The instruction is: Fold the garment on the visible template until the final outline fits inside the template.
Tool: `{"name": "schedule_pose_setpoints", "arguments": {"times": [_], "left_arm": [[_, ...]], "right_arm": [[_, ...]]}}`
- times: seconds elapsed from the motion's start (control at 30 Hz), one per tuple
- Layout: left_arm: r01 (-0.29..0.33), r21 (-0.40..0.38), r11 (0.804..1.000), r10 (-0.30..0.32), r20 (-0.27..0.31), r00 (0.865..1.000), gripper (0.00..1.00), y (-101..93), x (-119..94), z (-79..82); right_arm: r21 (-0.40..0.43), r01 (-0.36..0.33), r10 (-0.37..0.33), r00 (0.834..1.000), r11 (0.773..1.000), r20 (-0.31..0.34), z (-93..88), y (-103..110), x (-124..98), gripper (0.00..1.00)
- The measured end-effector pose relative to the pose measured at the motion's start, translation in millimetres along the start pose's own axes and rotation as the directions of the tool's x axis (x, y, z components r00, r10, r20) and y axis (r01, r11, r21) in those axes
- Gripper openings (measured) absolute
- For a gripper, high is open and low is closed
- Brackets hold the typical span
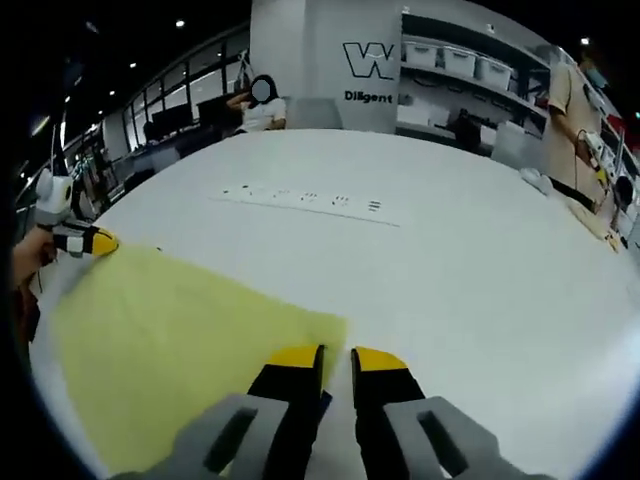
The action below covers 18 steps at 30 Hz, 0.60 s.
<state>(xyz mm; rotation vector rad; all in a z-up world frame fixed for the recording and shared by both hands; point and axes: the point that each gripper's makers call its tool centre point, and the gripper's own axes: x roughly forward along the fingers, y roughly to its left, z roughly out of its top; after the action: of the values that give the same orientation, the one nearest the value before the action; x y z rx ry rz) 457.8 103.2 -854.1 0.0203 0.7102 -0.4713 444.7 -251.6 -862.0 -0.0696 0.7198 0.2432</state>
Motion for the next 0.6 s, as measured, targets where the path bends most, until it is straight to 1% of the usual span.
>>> {"name": "schedule_pose_setpoints", "arguments": {"times": [0.07, 0.13, 0.17, 0.2, 0.23, 0.4, 0.47, 0.53, 0.6], "left_arm": [[0.006, -0.002, 1.000, -0.006, 0.009, 1.000, 0.08, -1.7, -3.0, 3.4], [0.017, -0.022, 1.000, -0.016, 0.019, 1.000, 0.15, -1.7, -5.3, 6.5], [0.021, -0.039, 0.999, -0.021, 0.022, 1.000, 0.18, -2.5, -6.5, 7.6], [0.025, -0.048, 0.999, -0.024, 0.022, 0.999, 0.21, -3.1, -7.6, 8.3], [0.028, -0.052, 0.998, -0.027, 0.027, 0.999, 0.26, -4.1, -9.5, 10.0], [0.027, -0.055, 0.998, -0.025, 0.034, 0.999, 0.46, -7.0, -13.8, 13.3], [0.027, -0.063, 0.998, -0.025, 0.030, 0.999, 0.53, -8.5, -15.4, 13.1], [0.029, -0.069, 0.997, -0.027, 0.029, 0.999, 0.61, -11.6, -18.1, 13.6], [0.019, -0.073, 0.997, -0.017, 0.032, 0.999, 0.72, -14.6, -21.3, 14.8]], "right_arm": [[0.034, -0.008, 0.008, 1.000, 0.999, 0.005, 1.1, 1.7, -2.5, 0.08], [0.090, -0.023, 0.023, 1.000, 0.996, -0.002, 0.2, 5.3, -4.5, 0.15], [0.118, -0.041, 0.041, 0.999, 0.992, 0.004, 1.2, 8.5, -5.7, 0.19], [0.132, -0.043, 0.043, 0.999, 0.990, 0.005, 1.4, 9.1, -6.2, 0.25], [0.151, -0.049, 0.049, 0.999, 0.987, -0.001, 0.9, 10.5, -8.0, 0.28], [0.164, -0.066, 0.065, 0.998, 0.984, 0.008, 3.9, 16.0, -13.6, 0.39], [0.199, -0.081, 0.082, 0.997, 0.977, 0.002, 3.8, 19.6, -16.3, 0.46], [0.216, -0.095, 0.096, 0.995, 0.972, 0.005, 4.2, 23.5, -19.6, 0.54], [0.221, -0.110, 0.111, 0.994, 0.969, 0.011, 4.2, 28.6, -24.8, 0.60]]}}
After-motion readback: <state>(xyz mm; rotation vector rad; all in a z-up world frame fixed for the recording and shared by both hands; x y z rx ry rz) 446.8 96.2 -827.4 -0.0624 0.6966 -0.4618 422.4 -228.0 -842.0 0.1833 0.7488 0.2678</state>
